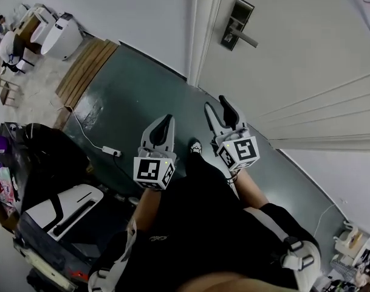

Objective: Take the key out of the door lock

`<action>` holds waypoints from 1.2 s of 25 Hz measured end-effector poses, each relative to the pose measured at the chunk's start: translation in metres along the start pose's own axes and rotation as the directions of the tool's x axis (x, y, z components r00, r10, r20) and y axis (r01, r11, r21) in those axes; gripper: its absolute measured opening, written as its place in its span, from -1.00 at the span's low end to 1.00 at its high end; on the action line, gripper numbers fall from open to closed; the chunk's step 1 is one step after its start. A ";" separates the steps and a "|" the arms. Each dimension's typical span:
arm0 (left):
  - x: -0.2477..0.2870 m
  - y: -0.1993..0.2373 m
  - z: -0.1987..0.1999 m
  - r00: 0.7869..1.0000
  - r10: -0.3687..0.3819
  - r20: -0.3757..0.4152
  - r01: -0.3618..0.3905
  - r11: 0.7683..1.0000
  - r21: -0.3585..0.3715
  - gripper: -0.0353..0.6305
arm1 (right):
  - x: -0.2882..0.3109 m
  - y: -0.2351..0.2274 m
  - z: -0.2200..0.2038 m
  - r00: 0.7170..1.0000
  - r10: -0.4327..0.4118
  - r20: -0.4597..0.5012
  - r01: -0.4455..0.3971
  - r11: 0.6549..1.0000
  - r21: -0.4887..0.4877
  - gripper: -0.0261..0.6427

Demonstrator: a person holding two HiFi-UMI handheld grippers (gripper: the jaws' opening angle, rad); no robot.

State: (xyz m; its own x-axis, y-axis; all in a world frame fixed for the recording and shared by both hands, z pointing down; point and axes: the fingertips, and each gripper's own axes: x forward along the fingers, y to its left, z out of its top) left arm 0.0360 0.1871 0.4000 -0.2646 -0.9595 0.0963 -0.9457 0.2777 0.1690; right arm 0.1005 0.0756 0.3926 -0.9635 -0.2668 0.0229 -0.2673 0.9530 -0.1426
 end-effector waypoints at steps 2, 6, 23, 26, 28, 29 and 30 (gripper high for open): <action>0.018 0.002 0.002 1.000 -0.002 -0.011 0.002 1.000 0.007 -0.81 | 0.011 -0.011 -0.001 1.000 0.004 -0.004 -0.004 1.000 0.012 -0.36; 0.052 0.002 0.004 0.999 -0.019 -0.031 0.020 1.000 0.012 -0.81 | 0.029 -0.035 0.001 1.000 0.004 -0.008 -0.004 1.000 0.018 -0.36; 0.164 -0.002 -0.002 0.990 -0.092 -0.109 0.097 0.995 0.037 -0.81 | 0.086 -0.124 -0.011 0.999 -0.025 -0.037 0.027 0.997 0.075 -0.36; 0.180 0.001 0.003 0.988 -0.111 -0.107 0.115 0.993 0.036 -0.81 | 0.096 -0.133 -0.012 0.998 -0.036 -0.048 0.039 0.996 0.076 -0.36; 0.192 0.006 0.003 0.985 -0.130 -0.109 0.135 0.990 0.033 -0.81 | 0.105 -0.137 -0.013 0.998 -0.042 -0.056 0.046 0.996 0.073 -0.36; 0.199 0.008 0.002 0.984 -0.143 -0.110 0.148 0.989 0.031 -0.81 | 0.110 -0.139 -0.015 0.997 -0.047 -0.060 0.051 0.996 0.072 -0.36; 0.206 0.011 0.001 0.981 -0.158 -0.110 0.162 0.986 0.029 -0.81 | 0.115 -0.142 -0.016 0.997 -0.054 -0.064 0.058 0.996 0.071 -0.36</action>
State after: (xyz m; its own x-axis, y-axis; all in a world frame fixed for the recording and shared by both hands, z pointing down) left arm -0.0289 -0.0080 0.4204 -0.0899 -0.9803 0.1758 -0.9811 0.1176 0.1539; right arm 0.0270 -0.0883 0.4313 -0.9467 -0.3082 0.0935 -0.3213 0.9231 -0.2112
